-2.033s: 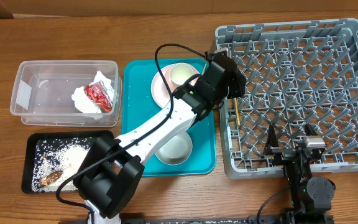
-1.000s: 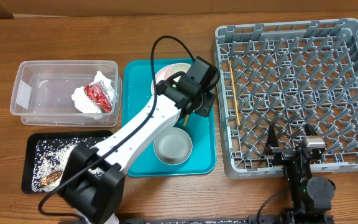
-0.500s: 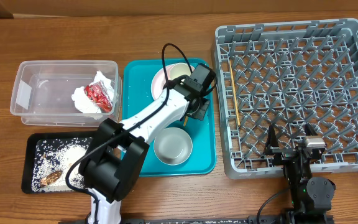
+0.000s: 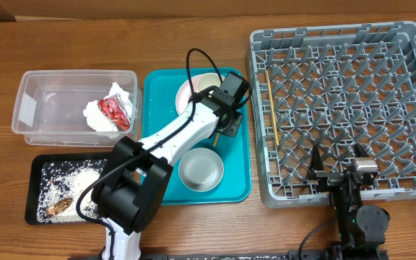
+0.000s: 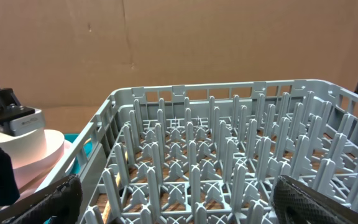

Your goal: Sort waste into correct bins and load items into the dishwasher

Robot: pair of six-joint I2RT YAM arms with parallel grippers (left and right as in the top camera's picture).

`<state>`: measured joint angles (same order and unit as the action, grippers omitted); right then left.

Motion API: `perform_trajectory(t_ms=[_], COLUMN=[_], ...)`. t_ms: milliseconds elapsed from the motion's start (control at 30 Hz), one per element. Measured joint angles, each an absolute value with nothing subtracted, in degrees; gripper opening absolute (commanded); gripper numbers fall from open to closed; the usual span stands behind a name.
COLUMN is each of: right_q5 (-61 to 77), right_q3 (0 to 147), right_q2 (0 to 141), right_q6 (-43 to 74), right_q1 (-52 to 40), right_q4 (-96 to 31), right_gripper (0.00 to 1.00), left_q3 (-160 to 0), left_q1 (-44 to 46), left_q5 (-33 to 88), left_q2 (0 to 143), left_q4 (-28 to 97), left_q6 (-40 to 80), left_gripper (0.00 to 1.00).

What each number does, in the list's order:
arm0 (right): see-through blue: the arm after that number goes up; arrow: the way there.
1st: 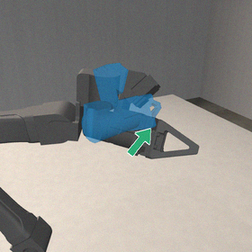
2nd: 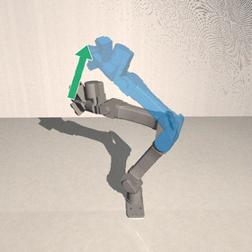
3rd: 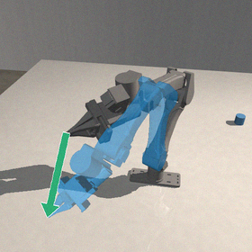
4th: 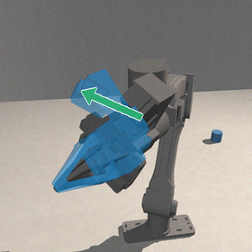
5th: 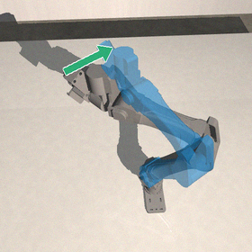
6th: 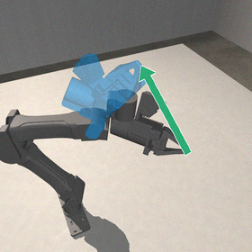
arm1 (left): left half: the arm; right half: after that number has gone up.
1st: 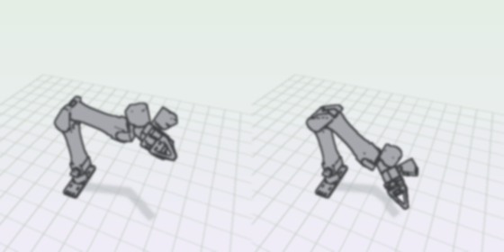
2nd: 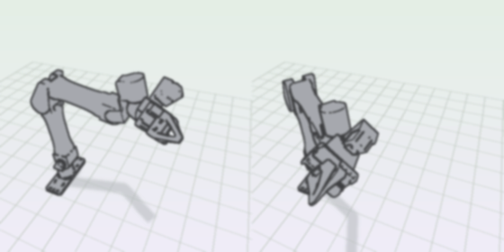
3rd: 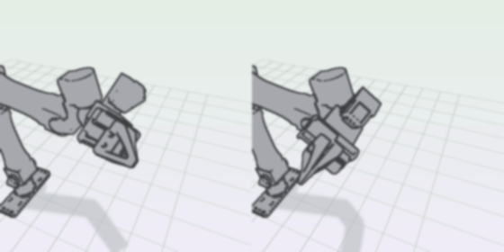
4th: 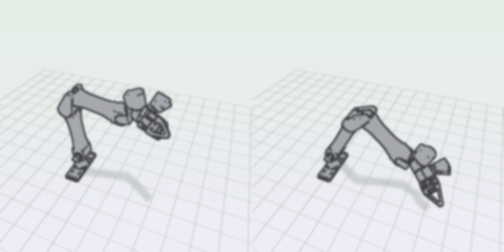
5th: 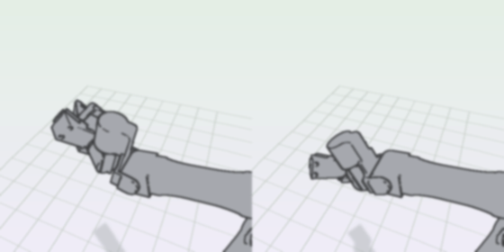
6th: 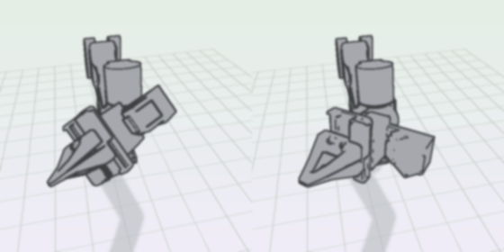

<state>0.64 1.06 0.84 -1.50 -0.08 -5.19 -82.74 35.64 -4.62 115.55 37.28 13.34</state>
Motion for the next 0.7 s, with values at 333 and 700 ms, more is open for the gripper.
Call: perform_trajectory(t_ms=[333, 700], right_q5=[0.6, 0.6], right_q3=[1.1, 1.1], right_q2=[0.8, 0.8], right_q6=[-1.5, -1.5], right_q1=[-0.1, -0.1], right_q4=[-5.1, -5.1], right_gripper=[1.00, 1.00], left_q3=[-82.7, -82.7], left_q1=[35.6, 35.6], left_q5=[-5.9, -6.3], left_q2=[116.6, 118.1], left_q4=[35.9, 35.3], left_q6=[13.6, 14.7], left_gripper=[0.25, 0.15])
